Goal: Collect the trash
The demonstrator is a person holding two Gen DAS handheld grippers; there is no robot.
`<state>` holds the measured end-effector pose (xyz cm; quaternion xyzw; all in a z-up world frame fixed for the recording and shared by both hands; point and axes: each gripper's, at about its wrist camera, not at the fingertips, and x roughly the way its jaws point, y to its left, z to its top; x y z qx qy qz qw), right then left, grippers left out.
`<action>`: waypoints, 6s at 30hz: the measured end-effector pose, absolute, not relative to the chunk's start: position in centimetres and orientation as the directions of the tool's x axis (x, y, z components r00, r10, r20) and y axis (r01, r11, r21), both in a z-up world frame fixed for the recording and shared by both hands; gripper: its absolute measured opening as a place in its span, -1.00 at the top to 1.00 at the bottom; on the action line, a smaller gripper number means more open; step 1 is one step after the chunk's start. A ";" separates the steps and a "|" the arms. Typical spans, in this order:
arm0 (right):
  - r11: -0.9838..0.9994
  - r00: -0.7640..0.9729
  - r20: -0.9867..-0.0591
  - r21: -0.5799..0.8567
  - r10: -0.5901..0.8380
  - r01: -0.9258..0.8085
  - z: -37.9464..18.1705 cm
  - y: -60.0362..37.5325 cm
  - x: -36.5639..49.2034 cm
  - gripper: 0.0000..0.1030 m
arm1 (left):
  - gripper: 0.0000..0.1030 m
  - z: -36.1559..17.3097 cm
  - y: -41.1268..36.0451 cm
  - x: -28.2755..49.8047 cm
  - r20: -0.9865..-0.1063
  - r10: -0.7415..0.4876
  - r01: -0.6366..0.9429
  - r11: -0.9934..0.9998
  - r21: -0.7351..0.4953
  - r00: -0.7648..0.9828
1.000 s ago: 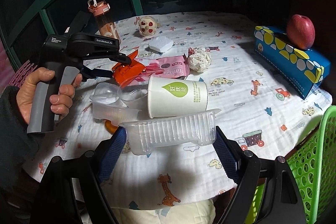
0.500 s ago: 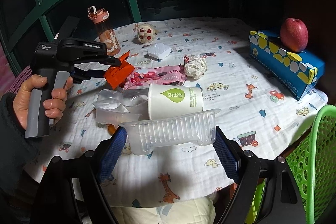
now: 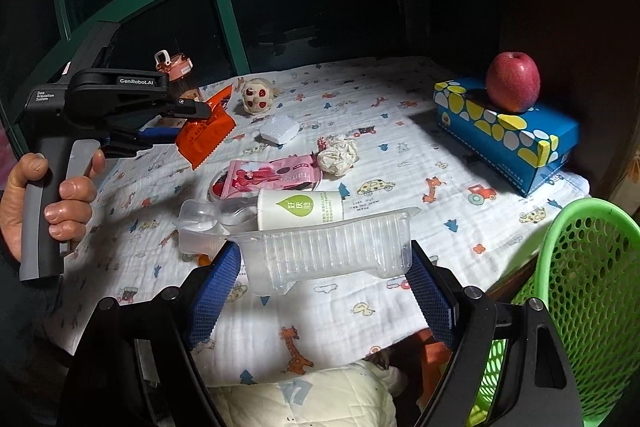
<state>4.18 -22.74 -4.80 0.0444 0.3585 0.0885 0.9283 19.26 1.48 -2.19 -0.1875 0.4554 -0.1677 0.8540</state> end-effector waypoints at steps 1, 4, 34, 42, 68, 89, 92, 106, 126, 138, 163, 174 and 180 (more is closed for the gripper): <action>0.982 0.732 -0.655 0.145 0.187 -0.122 -4.6 -23.2 3.9 -0.54 | 0.03 -1.8 0.7 19.0 -0.710 -0.469 0.134 0.869 -0.475 0.525; 0.985 0.749 -0.643 0.147 0.163 -0.088 -4.1 -24.7 2.8 -0.54 | 0.03 -1.0 -1.3 18.2 -0.701 -0.493 0.182 0.862 -0.473 0.515; 0.909 0.780 -0.564 0.117 -0.271 0.401 -0.7 -45.1 -11.0 -0.54 | 0.03 -1.2 -31.0 9.4 -0.737 -0.657 0.611 0.651 -0.450 0.157; 0.878 0.764 -0.566 0.139 -0.310 0.459 -1.3 -47.8 -12.5 -0.54 | -0.18 -4.1 -35.0 8.5 -0.776 -0.626 0.634 0.633 -0.445 0.081; 0.894 0.720 -0.654 0.149 -0.233 0.424 -4.9 -46.8 -6.1 -0.54 | -0.41 -1.8 -24.1 10.6 -0.771 -0.545 0.557 0.771 -0.307 0.330; 0.911 0.748 -0.637 0.170 -0.189 0.375 -4.2 -43.8 -3.8 -0.67 | -0.51 -1.6 -5.3 12.4 -0.759 -0.345 0.263 0.936 -0.234 0.553; 0.923 0.762 -0.627 0.175 -0.164 0.343 -3.6 -42.3 -3.2 -0.67 | -0.51 -1.7 -2.6 12.5 -0.760 -0.308 0.217 0.951 -0.222 0.572; 0.977 0.773 -0.635 0.159 -0.011 0.144 -3.3 -33.9 0.7 -0.67 | -0.52 -5.8 3.6 11.8 -0.805 -0.235 0.127 0.972 -0.197 0.545; 0.987 0.726 -0.682 0.159 0.083 0.037 -5.1 -29.1 4.0 -0.67 | -0.51 -9.4 3.8 17.4 -0.860 -0.247 0.189 0.965 -0.179 0.447; 0.988 0.698 -0.706 0.156 0.119 -0.010 -6.2 -26.8 5.3 -0.67 | -0.45 -11.2 2.7 19.4 -0.881 -0.262 0.268 0.950 -0.162 0.394; 0.951 0.570 -0.766 0.188 0.299 -0.246 -10.4 -16.5 7.0 -0.59 | -0.09 -8.8 7.1 18.4 -0.817 -0.320 0.188 0.947 -0.260 0.480; 0.910 0.454 -0.803 0.252 0.386 -0.328 -14.8 -9.8 9.8 -0.22 | -0.09 -8.0 10.2 17.5 -0.801 -0.316 0.140 0.948 -0.285 0.509; 0.916 0.451 -0.808 0.261 0.379 -0.304 -15.8 -8.6 11.4 -0.07 | -0.09 -8.2 11.3 17.4 -0.798 -0.317 0.121 0.947 -0.298 0.513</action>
